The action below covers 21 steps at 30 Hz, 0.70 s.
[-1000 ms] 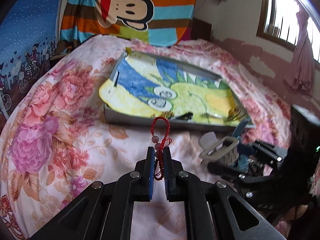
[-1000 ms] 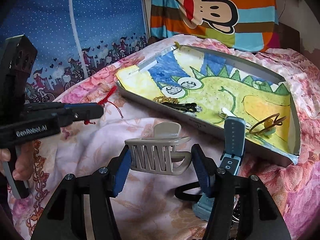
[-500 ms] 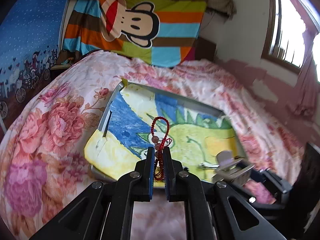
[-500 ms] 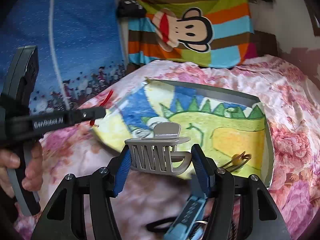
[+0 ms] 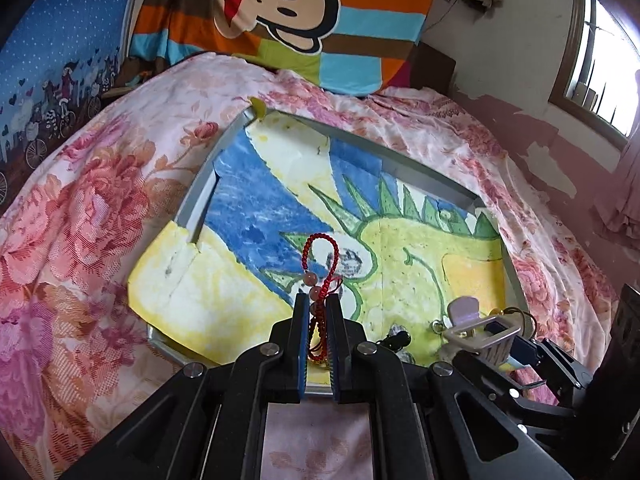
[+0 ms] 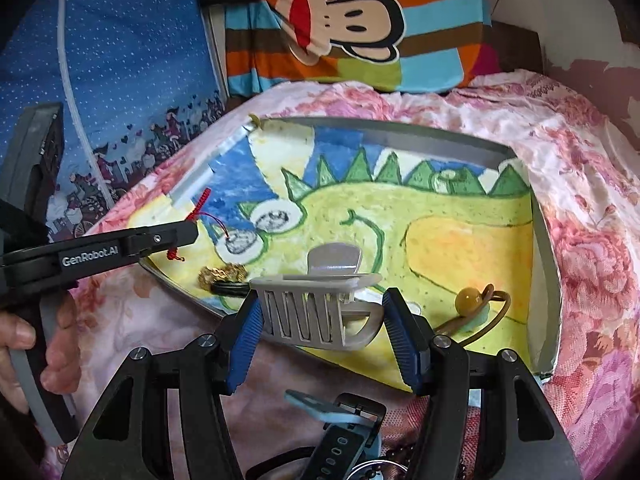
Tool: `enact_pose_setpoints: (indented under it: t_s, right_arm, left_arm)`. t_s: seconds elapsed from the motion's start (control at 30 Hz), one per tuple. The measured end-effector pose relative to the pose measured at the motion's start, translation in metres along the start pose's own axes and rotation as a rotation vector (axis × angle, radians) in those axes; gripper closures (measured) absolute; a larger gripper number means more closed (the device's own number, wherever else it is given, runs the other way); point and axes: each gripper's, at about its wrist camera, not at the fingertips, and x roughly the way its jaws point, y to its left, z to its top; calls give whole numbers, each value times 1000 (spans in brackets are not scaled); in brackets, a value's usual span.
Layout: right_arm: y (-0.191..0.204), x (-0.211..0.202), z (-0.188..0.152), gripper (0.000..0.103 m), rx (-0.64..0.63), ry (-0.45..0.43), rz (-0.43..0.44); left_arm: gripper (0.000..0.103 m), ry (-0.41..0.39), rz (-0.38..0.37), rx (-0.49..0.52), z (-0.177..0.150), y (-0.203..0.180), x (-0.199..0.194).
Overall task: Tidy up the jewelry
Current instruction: 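Carry the bracelet with the left tool and the clip with the right tool onto the tray, opening both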
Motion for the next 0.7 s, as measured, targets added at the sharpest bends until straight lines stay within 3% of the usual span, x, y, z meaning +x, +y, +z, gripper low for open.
enact_pose_setpoints:
  t_s: [0.4,0.53,0.7]
  right_arm:
    - [-5,1,-2,48,18,13,1]
    - [-6,-1,-2,40,15,5,-7]
    - [-8,-13,0,39,2,-27,-28]
  left_arm:
    - [94,45,15,-32,0,6,4]
    - [83,46,17,-20,0,5,0]
    - [68,31,13,-11,-3,1,-11]
